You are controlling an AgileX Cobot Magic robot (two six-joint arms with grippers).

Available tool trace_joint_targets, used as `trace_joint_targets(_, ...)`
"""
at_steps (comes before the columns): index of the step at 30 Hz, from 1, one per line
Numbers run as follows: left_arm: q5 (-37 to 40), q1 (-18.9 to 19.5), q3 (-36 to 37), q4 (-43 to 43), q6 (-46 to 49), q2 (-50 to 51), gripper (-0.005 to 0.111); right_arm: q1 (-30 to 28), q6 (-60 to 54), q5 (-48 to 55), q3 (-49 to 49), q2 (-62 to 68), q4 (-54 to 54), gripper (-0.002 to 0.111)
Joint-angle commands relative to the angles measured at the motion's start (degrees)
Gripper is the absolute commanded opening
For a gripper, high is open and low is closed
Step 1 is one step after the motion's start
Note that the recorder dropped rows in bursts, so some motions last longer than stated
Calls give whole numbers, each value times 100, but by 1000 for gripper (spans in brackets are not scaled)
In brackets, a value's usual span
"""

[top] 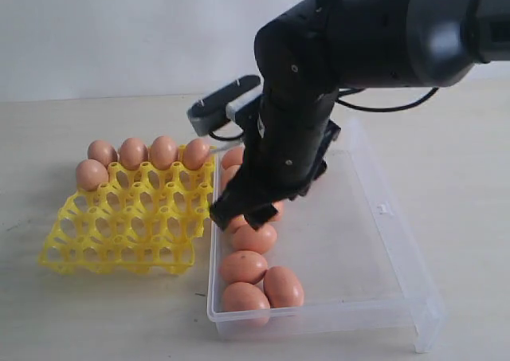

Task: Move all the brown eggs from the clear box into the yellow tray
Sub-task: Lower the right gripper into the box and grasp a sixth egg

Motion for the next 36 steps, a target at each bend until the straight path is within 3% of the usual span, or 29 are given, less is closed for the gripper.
trace_joint_targets(1, -45, -21, -23, 0, -31, -35, 0, 3, -372, 378, 474, -96, 600, 57)
trace_joint_targets(6, -45, -21, -23, 0, -31, -35, 0, 3, 234, 395, 809, -96, 600, 57)
trace_joint_targets(13, -45, -21, -23, 0, -31, -35, 0, 3, 267, -102, 821, -82, 733, 62)
trace_joint_targets(26, -45, -21, -23, 0, -31, -35, 0, 3, 267, -498, 821, 529, 720, 61)
trace_joint_targets(31, -45, -21, -23, 0, -31, -35, 0, 3, 267, -498, 821, 628, 720, 44)
trace_joint_targets(36, -45, -21, -23, 0, -31, -35, 0, -10, 155, -459, 821, 675, 720, 14)
